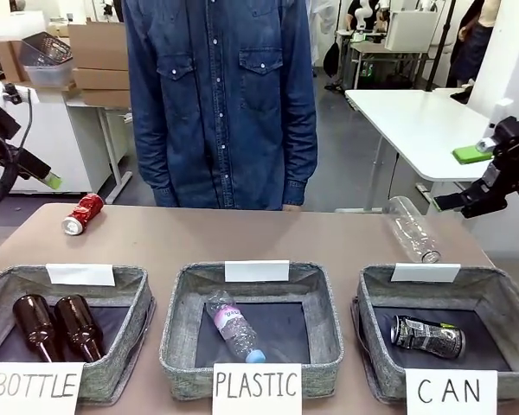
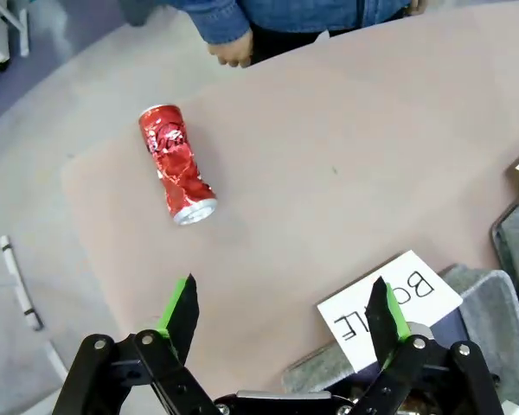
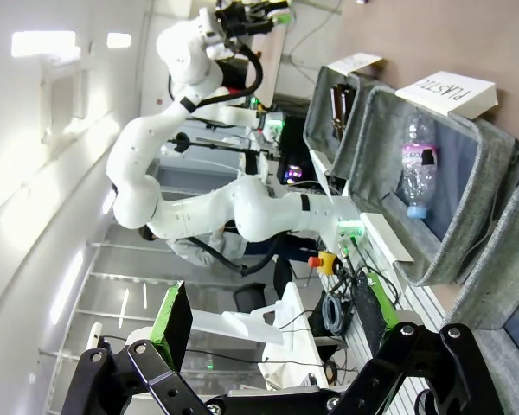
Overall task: Sort the can waste into the basket.
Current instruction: Pick up the can waste from the table and place it in the right Fabric basket.
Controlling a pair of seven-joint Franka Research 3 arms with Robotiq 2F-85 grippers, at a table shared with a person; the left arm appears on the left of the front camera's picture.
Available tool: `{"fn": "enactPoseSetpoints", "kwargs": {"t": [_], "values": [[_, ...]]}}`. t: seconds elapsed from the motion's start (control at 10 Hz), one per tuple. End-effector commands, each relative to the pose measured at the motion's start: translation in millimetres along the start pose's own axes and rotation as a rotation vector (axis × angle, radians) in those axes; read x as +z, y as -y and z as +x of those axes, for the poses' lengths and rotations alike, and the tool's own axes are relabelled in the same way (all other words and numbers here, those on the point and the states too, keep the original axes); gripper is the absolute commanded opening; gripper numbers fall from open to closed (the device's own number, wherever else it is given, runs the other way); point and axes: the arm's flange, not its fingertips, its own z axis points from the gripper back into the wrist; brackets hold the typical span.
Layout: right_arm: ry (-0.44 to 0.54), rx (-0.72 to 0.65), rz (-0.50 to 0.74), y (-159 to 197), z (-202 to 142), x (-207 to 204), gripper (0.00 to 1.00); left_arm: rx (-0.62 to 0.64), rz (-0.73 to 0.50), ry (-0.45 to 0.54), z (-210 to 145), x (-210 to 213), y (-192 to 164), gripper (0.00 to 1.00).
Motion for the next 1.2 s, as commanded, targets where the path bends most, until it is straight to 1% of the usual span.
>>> {"fn": "enactPoseSetpoints", "kwargs": {"t": [0.0,0.1,0.3,0.4,0.6,0.7,0.8,1.1], "values": [[-0.011,0.027,-0.002,0.4,-1.2,1.9,1.00,0.048,0.076,-0.085,25.5,-45.2,-19.9,1.00],[-0.011,0.027,-0.002,0.4,-1.2,1.9,1.00,0.076,0.093,-0.139,37.1,-72.9,-32.8,1.00],[-0.011,0.027,-0.002,0.4,-1.2,1.9,1.00,0.078,0.043,-0.202,56.2,-111.4,-49.5,1.00],[-0.011,0.027,-0.002,0.4,-1.2,1.9,1.00,0.083,0.073,-0.213,65.4,-132.1,-61.2,1.00],[-0.011,0.027,-0.002,0.4,-1.2,1.9,1.00,0.139,0.152,-0.280,74.2,-172.8,-85.2,1.00],[-0.011,0.027,-0.002,0.4,-1.2,1.9,1.00,0.160,0.187,-0.292,76.7,-189.1,-97.6,1.00],[-0.011,0.027,-0.002,0.4,-1.2,1.9,1.00,0.185,0.216,-0.306,78.2,-196.2,-106.5,1.00],[-0.011,0.027,-0.002,0.4,-1.2,1.9,1.00,0.199,0.167,-0.351,75.5,-224.2,-121.2,1.00]]}}
